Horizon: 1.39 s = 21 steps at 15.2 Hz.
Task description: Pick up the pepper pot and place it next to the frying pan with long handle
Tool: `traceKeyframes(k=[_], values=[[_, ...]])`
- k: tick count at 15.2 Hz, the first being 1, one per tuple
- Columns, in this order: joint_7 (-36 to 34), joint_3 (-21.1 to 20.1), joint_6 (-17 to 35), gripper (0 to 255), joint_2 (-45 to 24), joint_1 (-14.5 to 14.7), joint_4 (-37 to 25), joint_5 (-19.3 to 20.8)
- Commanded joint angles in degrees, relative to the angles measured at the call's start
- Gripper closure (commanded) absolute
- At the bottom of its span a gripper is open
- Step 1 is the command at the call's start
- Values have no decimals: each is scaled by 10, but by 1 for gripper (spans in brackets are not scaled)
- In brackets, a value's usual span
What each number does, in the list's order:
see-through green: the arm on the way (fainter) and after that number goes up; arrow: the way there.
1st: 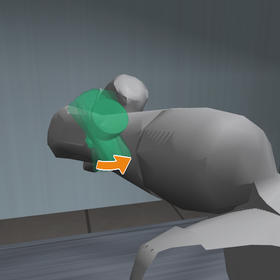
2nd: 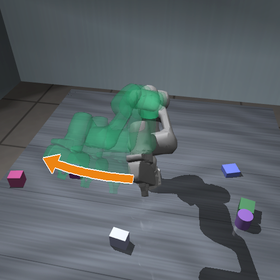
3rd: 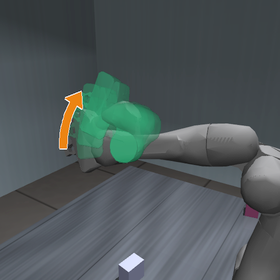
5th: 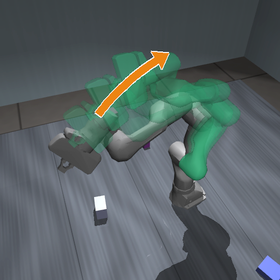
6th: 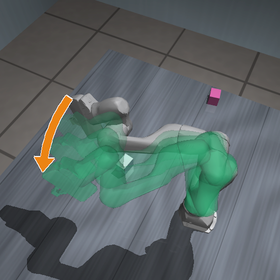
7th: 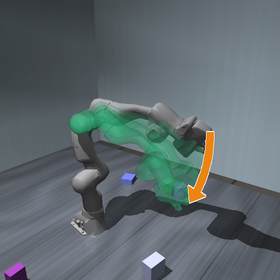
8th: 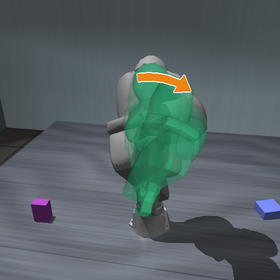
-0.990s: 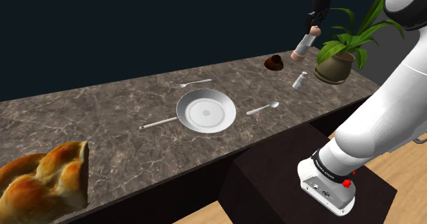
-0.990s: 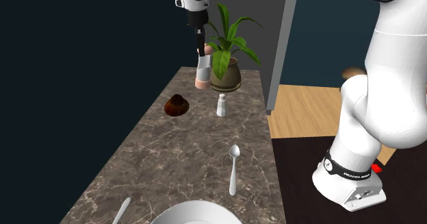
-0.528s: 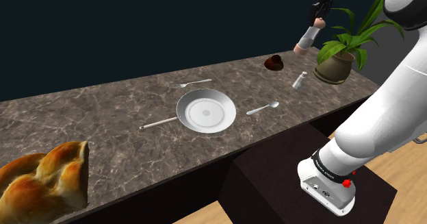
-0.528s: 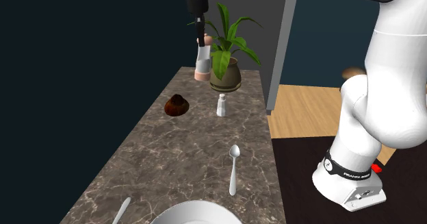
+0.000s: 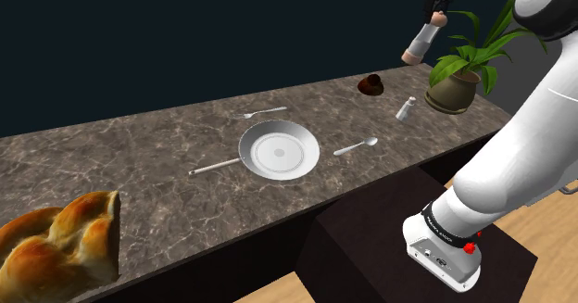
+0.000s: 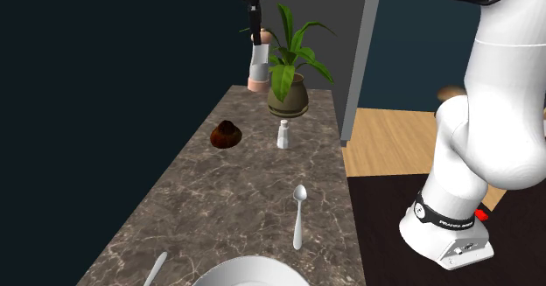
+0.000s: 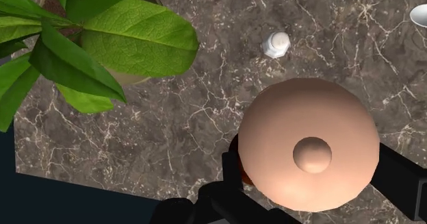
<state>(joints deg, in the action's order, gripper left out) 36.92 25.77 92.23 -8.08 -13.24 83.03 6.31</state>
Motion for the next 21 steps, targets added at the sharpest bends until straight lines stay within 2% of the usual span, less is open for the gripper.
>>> traceKeyframes(k=[1, 5, 13, 21], values=[[4, 1, -16, 255, -4, -2, -20, -2], [11, 2, -47, 255, -16, -5, -62, -7], [-109, -49, -54, 255, 53, 69, 13, 27], [-222, -104, -74, 255, 75, 129, 34, 34]])
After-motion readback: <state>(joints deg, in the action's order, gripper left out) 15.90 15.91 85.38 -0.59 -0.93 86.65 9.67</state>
